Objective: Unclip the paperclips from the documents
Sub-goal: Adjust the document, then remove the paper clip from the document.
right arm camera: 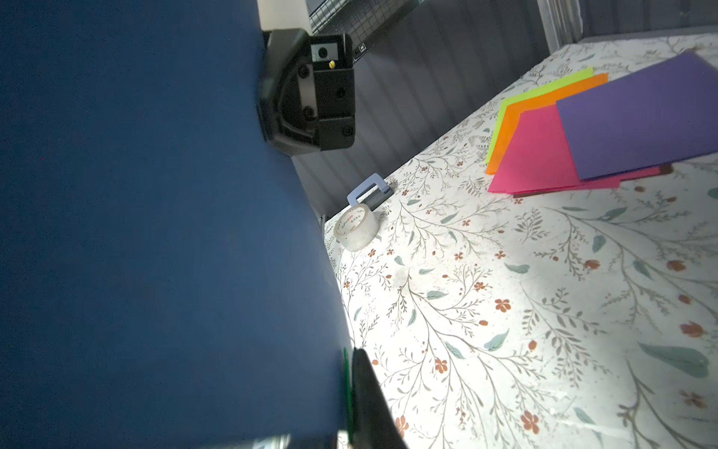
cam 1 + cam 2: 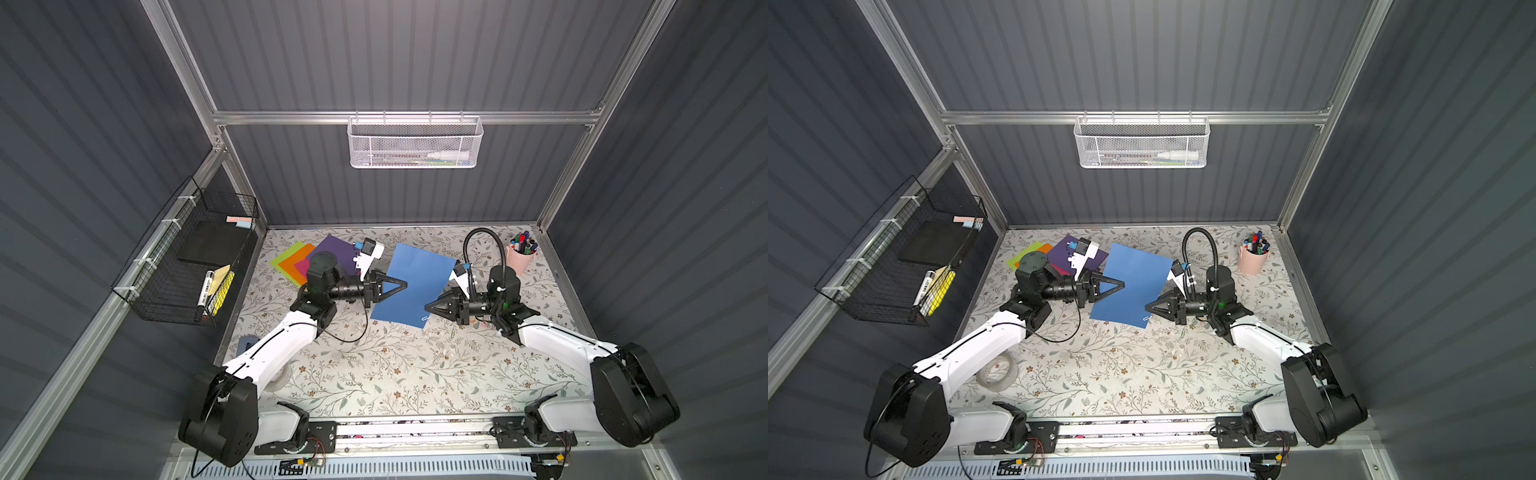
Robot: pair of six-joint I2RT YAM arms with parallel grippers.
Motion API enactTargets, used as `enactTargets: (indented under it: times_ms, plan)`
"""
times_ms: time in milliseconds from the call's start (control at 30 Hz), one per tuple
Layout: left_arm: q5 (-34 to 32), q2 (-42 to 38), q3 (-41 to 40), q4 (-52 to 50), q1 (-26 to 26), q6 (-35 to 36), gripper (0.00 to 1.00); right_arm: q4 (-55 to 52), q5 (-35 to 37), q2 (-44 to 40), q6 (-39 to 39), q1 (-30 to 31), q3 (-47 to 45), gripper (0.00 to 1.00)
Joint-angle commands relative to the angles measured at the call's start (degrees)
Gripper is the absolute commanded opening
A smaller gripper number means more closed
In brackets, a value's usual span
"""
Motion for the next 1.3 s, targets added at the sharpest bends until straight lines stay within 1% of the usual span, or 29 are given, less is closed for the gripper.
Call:
enactTargets:
  times_ms: [0,67,167,267,433,600,733,1033,1267]
  plan:
    - [-1.6,-1.1,0.7,-0.6,0.3,1.4,0.0,-2.4,-1.2,-1.1,-0.9,0.2,0.5,0.16]
    - [-1.5,-1.1,0.8,-1.0,0.3,1.8,0.0,-3.6,-1.0,-1.7,-1.6,0.2,0.1,0.16]
    - [-1.2,-1.0,0.8,-1.8,0.3,2.5,0.0,-4.9,0.1,-2.8,-2.7,0.2,-0.4,0.11]
    - [-1.1,-1.2,1.1,-3.7,0.3,4.0,0.0,-7.4,1.5,-3.6,-4.1,0.1,-0.5,0.08]
    - [-1.3,-1.1,1.8,-6.4,0.4,6.3,0.0,-9.3,1.5,-3.5,-5.2,-0.3,-0.3,0.02]
    - [-1.5,-1.2,1.9,-6.1,0.9,6.6,0.0,-11.4,1.3,-2.6,-6.4,-0.4,0.1,0.03]
    - [-1.4,-1.3,2.3,-6.3,1.4,6.8,0.0,-13.0,1.6,-2.2,-7.4,-0.6,0.1,0.06]
    - [-0.7,-1.3,2.8,-7.3,2.5,7.7,0.0,-15.3,1.4,-1.5,-8.9,-2.0,0.1,0.06]
    - [-0.4,-1.0,3.2,-7.8,2.8,8.4,0.0,-17.0,0.9,-1.0,-9.9,-2.7,0.6,0.1]
